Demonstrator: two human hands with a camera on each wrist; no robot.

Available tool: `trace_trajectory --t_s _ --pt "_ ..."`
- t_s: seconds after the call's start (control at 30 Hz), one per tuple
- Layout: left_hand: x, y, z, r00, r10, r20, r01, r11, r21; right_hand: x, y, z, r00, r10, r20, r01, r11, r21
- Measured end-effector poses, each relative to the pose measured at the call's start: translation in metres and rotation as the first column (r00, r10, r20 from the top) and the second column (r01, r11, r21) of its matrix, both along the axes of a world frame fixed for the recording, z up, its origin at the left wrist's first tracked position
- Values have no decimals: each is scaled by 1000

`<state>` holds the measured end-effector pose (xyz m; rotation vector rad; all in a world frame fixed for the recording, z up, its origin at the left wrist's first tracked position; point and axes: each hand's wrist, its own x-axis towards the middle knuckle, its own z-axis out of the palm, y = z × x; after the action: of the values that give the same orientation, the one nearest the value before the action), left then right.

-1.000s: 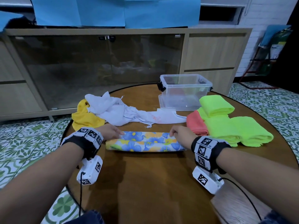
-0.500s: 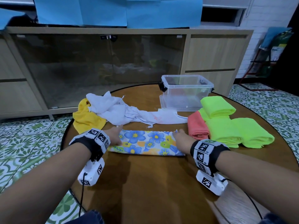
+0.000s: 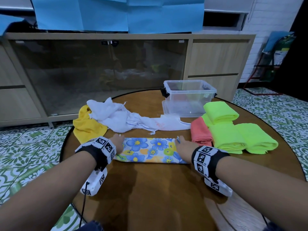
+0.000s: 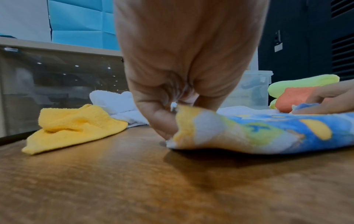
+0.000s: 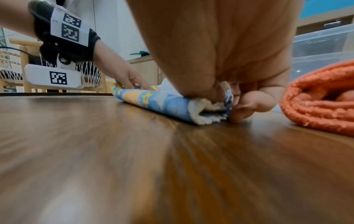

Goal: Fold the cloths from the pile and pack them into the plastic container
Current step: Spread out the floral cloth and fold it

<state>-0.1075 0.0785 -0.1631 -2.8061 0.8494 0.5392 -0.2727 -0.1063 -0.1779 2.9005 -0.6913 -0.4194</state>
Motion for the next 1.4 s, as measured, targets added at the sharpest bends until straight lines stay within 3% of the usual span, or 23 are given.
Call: trace_trajectory --t_s 0.17,0.33,0.47,0.57,0.73,0.83,0.9,0.97,1.03,1.27,1.4 --pt "3 0 1 1000 -1 -3 1 997 -76 5 -14 11 1000 -18 10 17 997 73" --pt "1 -6 2 998 -12 56 22 983 -181 5 -14 10 1000 2 3 -2 999 -42" --pt "-7 -10 -2 995 -34 96 44 995 -95 4 -9 4 999 -12 -32 9 997 -80" --pt "-11 -11 -8 987 -62 145 66 998 -22 4 -7 4 999 -41 -21 40 999 -24" --pt "-28 -17 1 957 5 289 8 999 -46 0 -6 17 999 -16 28 18 999 -46" --pt "-45 -32 4 975 -89 201 115 986 -123 -1 -1 25 980 103 169 -86 991 -106" --pt "-59 -44 2 976 -183 117 200 967 -160 1 3 22 974 132 182 -139 990 26" --pt "-72 -54 -3 967 -251 36 253 953 -164 1 7 11 987 129 92 -146 966 215" --pt "-80 -59 -10 960 -278 -16 273 953 -132 -2 9 0 991 133 -25 -121 958 261" --pt "-61 -49 -19 964 -252 -82 251 968 -21 -11 7 -3 982 165 -96 -134 954 267" --pt "-27 -25 -16 989 -112 -98 112 994 3 -14 3 -2 976 194 -100 -160 947 277"
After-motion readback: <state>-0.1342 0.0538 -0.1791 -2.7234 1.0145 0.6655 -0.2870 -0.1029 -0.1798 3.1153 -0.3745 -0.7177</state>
